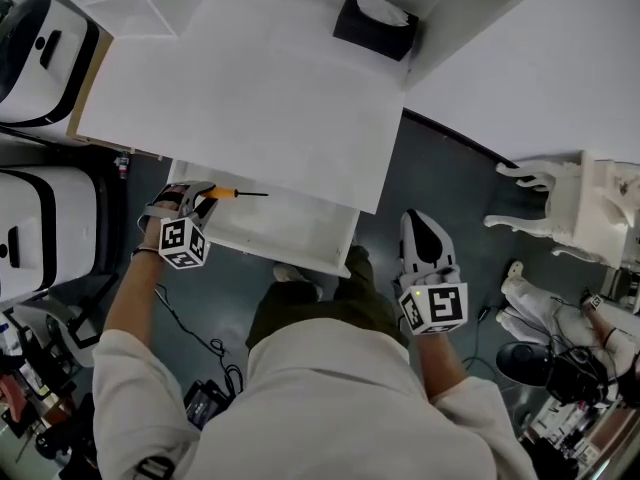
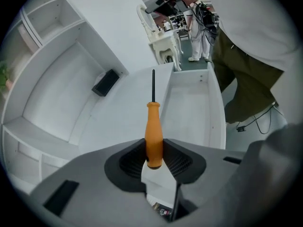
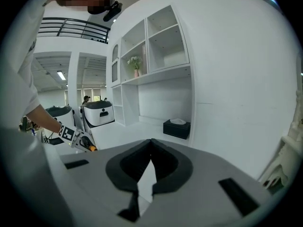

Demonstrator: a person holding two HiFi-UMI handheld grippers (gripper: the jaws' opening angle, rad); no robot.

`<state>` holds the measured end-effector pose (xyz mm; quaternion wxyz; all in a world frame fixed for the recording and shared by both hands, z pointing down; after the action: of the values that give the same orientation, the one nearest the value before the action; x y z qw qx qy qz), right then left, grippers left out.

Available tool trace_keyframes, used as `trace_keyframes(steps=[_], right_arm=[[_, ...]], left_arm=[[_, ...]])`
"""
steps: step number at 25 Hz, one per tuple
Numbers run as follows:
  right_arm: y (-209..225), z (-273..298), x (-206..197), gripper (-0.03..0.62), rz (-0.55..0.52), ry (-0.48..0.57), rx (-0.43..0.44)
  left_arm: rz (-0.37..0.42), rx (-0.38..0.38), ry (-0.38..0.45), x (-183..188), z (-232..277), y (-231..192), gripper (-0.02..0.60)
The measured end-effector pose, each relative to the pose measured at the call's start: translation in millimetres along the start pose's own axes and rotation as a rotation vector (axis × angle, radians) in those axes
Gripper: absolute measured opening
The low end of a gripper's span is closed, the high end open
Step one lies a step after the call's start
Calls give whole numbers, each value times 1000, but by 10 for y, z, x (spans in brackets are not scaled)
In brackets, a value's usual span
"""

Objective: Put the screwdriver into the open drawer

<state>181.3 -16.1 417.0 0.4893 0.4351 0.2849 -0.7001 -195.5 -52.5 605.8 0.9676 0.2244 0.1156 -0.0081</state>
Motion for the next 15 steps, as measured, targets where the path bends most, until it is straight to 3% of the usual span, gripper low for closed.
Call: trace_keyframes(steps=[15], right_arm=[[-171, 160, -25, 5, -11, 15, 52]], left_arm=[[143, -180, -81, -242, 829, 492, 114]])
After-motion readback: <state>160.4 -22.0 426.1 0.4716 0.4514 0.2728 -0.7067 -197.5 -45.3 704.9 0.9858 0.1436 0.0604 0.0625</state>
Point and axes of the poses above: the fingertips, and each gripper's own axes: z forward along the fingers, y to its right, x out of its top, the point moved 3 cm from there along -z, backward along the fingers, and after that the axes turned 6 degrees about -y, right-handed, at the moved point
